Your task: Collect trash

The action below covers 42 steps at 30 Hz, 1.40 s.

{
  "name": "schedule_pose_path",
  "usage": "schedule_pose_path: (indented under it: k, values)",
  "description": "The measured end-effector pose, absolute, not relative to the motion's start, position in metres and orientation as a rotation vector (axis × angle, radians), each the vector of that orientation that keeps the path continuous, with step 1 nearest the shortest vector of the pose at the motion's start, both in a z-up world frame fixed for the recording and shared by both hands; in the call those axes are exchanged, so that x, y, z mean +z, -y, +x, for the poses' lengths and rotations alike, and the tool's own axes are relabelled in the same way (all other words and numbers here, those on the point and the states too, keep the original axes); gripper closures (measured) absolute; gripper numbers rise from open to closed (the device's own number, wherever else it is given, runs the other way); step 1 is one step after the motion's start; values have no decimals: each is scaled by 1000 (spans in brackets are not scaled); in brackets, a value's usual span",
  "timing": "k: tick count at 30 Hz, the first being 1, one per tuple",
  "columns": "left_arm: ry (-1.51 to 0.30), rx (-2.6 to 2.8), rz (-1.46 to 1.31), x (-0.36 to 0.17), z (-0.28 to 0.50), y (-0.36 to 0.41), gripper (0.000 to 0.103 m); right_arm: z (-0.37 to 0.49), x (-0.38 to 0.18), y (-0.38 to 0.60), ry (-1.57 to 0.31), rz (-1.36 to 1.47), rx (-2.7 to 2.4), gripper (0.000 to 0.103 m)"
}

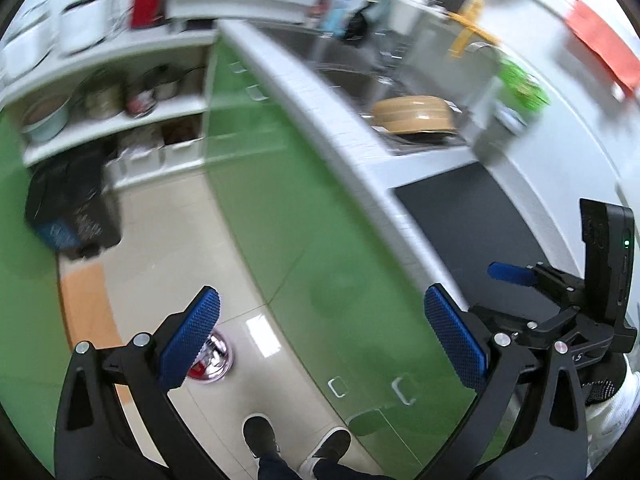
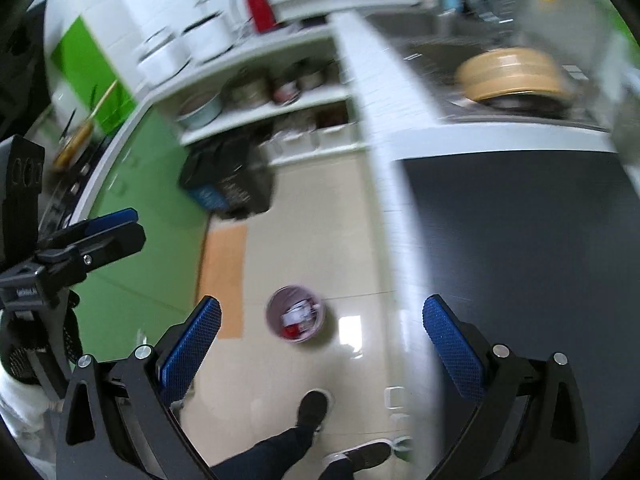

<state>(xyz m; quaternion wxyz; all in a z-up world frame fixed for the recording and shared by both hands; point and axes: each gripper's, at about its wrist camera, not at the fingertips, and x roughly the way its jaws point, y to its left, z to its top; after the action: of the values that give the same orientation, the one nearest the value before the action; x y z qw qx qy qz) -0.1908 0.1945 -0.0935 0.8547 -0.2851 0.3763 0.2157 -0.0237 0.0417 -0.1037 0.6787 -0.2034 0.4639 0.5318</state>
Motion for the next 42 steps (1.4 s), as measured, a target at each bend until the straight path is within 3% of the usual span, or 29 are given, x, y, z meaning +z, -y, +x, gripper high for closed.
schedule_pose_path:
  k: [16, 31, 42]
  values:
    - [-775, 138, -370, -13, -81, -103, 3, 48, -8, 133, -842, -276, 846, 6]
    - [-806, -27, -151, 19, -24, -32, 3, 59, 15, 200, -800, -211, 768, 6]
    - [-816, 22, -108, 22, -21, -22, 3, 61, 12, 207, -806, -199, 774, 6]
